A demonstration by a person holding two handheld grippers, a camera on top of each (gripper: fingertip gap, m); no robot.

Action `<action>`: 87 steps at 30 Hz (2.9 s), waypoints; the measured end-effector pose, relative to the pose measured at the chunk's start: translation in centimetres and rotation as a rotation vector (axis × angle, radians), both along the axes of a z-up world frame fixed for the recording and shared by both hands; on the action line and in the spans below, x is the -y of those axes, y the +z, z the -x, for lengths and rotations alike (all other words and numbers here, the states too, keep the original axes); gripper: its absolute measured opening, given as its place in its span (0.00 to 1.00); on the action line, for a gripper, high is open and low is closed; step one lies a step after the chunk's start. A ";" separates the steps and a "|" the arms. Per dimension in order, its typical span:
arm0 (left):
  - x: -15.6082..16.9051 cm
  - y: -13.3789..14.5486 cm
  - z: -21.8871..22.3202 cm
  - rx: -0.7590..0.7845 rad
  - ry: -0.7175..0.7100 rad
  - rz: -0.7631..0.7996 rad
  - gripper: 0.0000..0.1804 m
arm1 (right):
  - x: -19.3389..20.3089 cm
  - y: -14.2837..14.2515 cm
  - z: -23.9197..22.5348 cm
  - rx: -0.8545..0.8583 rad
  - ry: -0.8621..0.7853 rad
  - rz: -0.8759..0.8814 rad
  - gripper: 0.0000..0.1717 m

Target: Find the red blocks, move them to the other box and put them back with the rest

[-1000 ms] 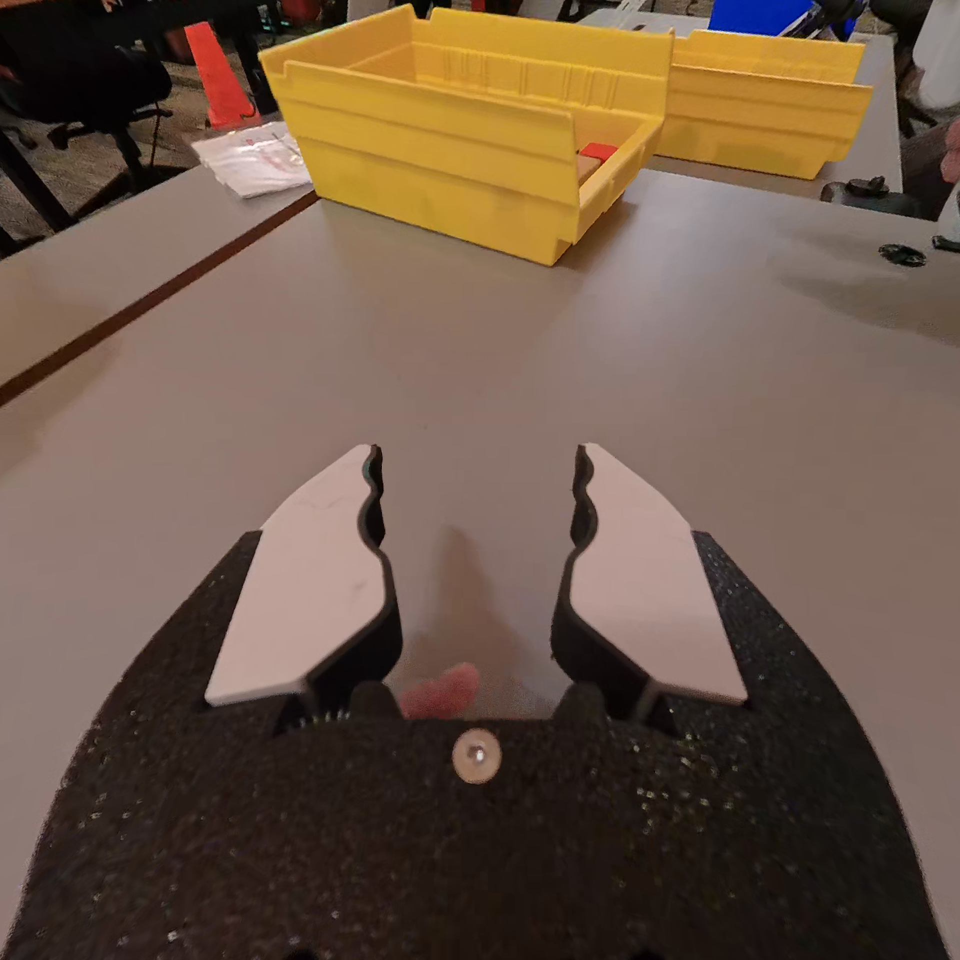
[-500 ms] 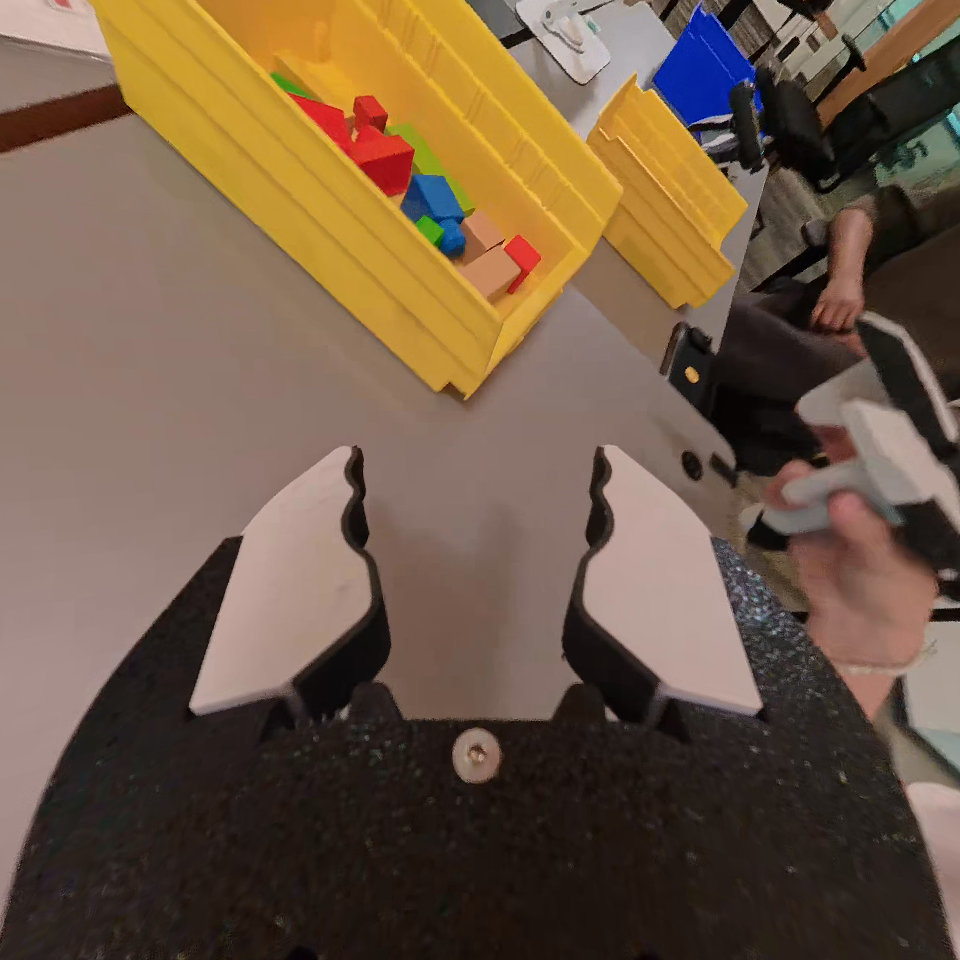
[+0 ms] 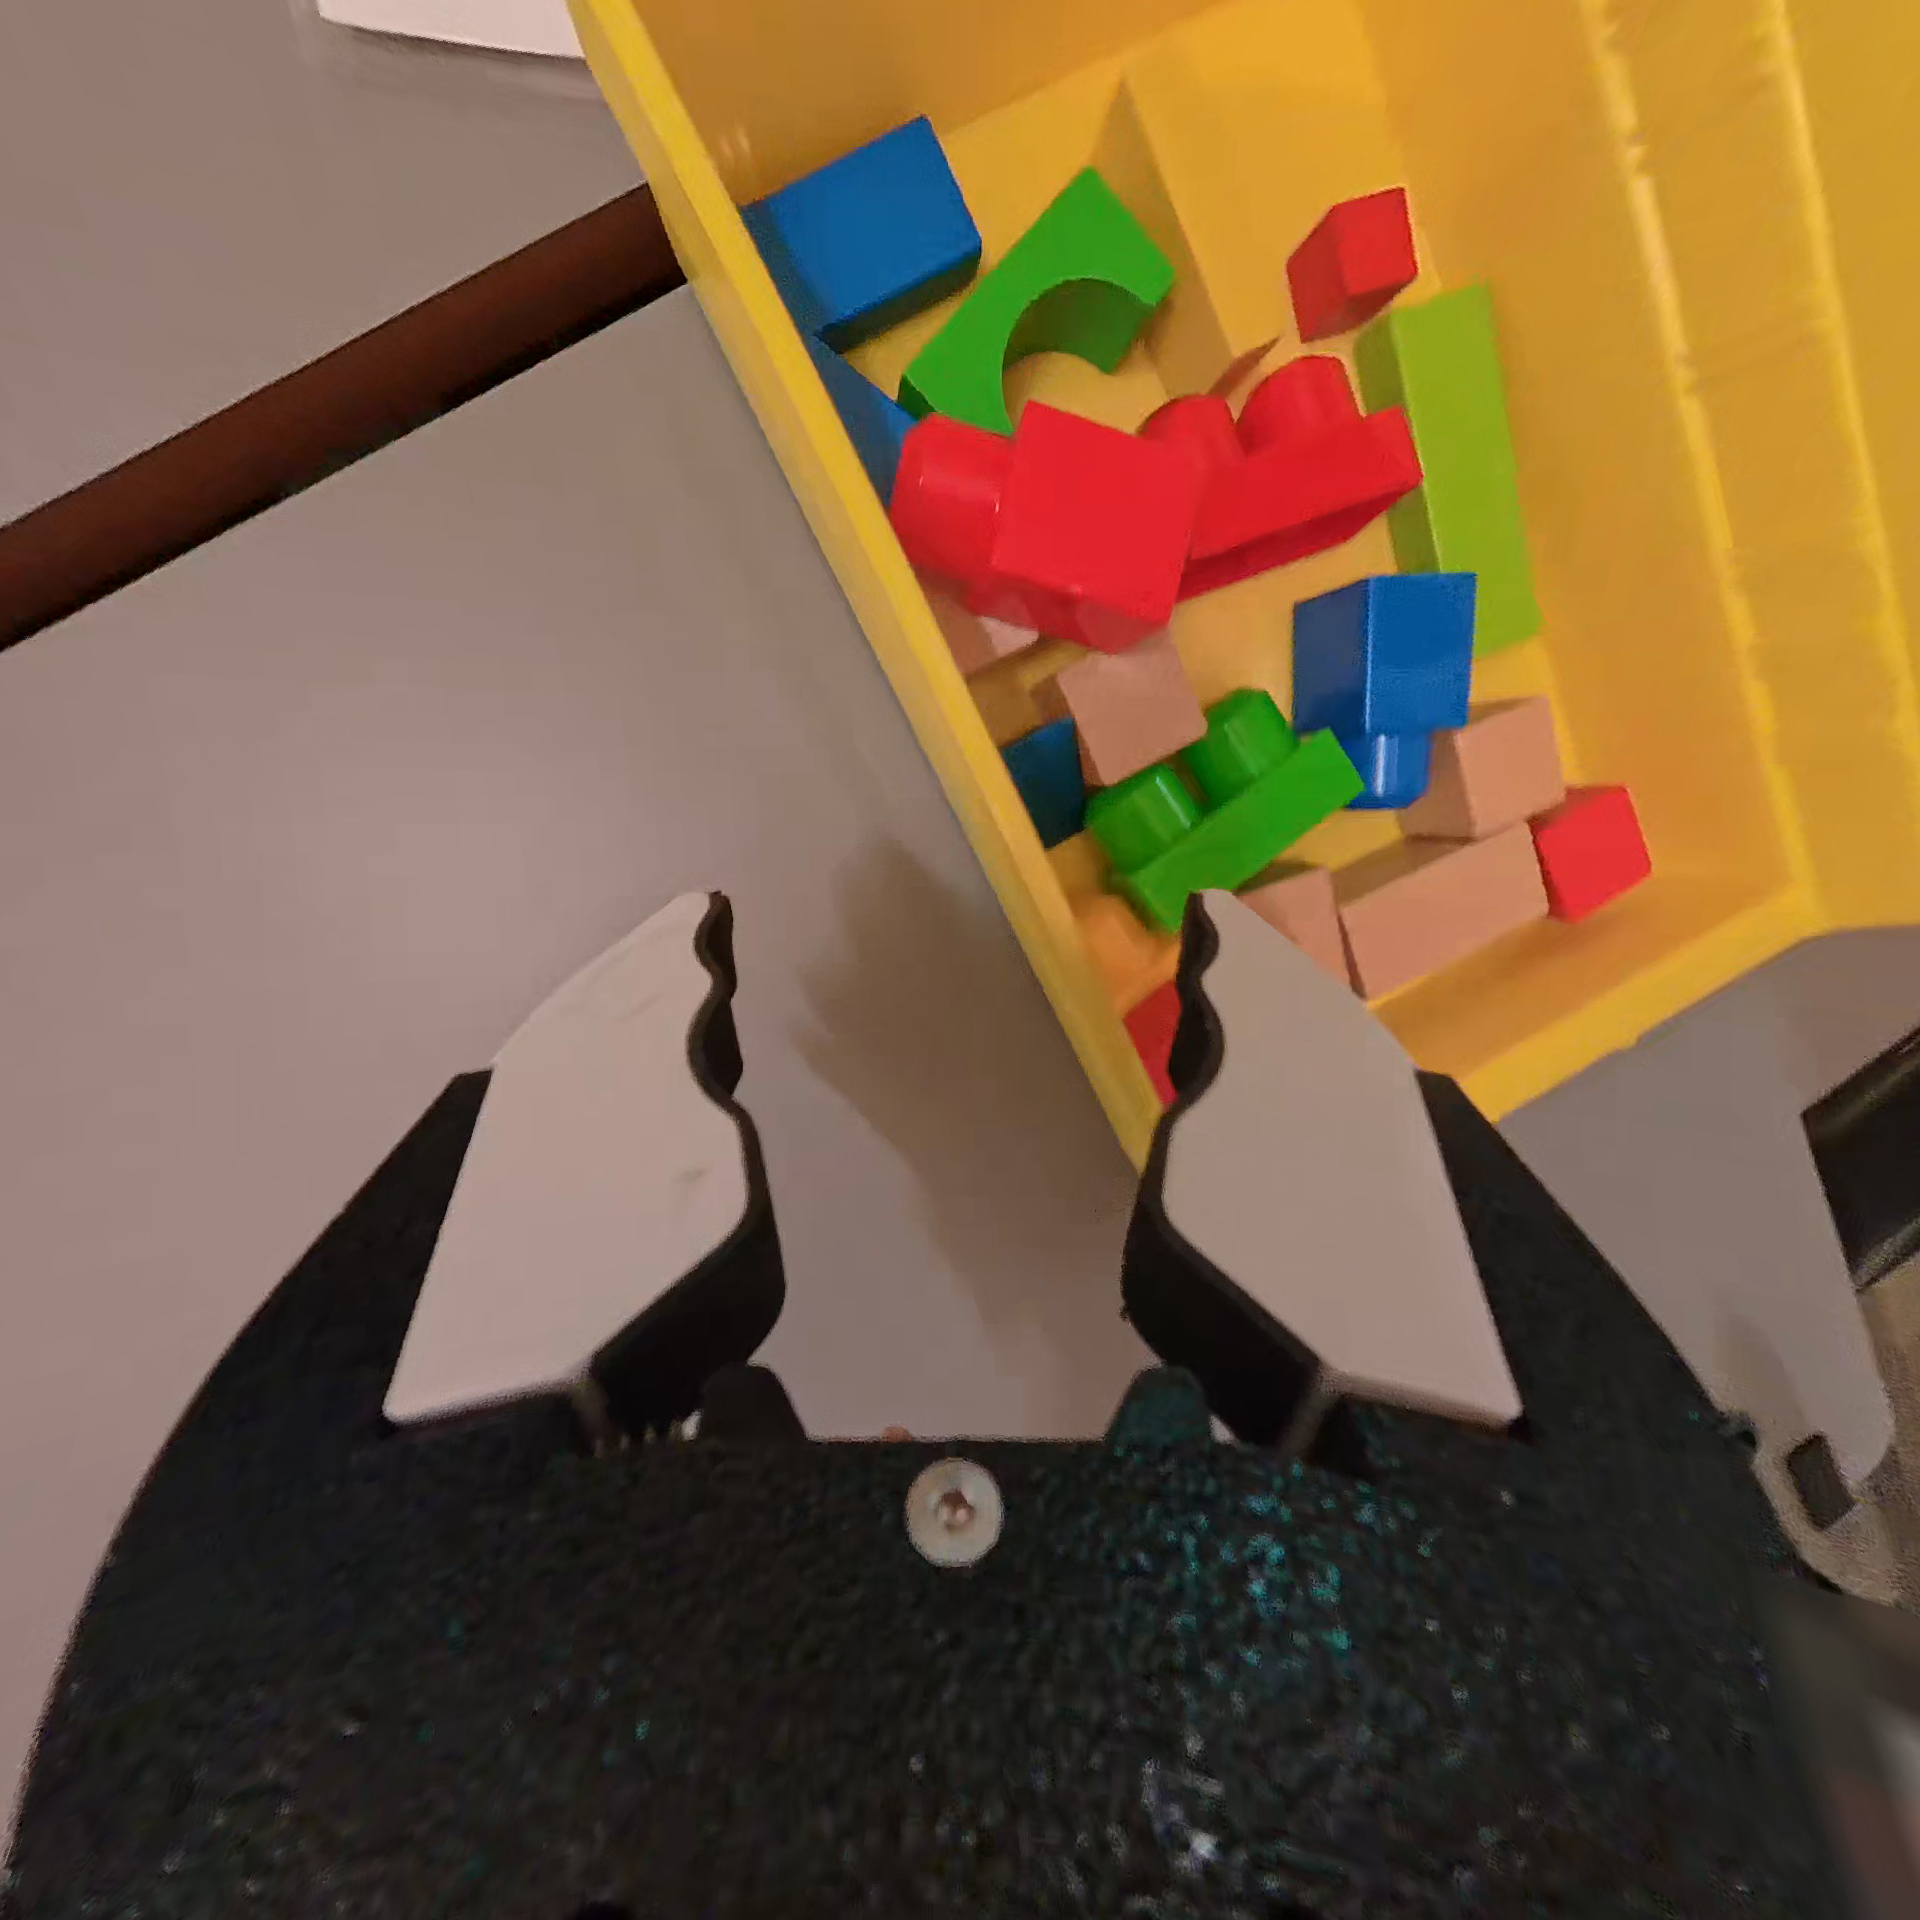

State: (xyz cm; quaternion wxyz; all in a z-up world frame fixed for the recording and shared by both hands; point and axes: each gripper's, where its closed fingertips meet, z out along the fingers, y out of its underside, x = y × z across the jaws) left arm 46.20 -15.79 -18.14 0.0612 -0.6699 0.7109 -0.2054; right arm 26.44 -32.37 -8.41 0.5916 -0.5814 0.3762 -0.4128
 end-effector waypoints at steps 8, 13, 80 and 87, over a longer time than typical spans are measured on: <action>0.2 -3.7 -1.9 -0.109 0.144 -0.032 0.31 | 0.8 -0.5 -0.1 -0.014 0.003 -0.006 0.38; 1.1 -4.3 -2.8 -0.086 0.215 0.049 0.20 | 1.3 -1.3 -0.3 -0.041 -0.005 0.002 0.37; -75.4 13.8 53.1 0.012 0.624 0.063 0.03 | -69.7 -5.3 6.0 -0.664 0.779 0.142 0.54; -77.8 10.4 56.1 -0.004 0.699 0.096 0.04 | -73.3 -9.6 8.5 -0.690 0.829 0.316 0.37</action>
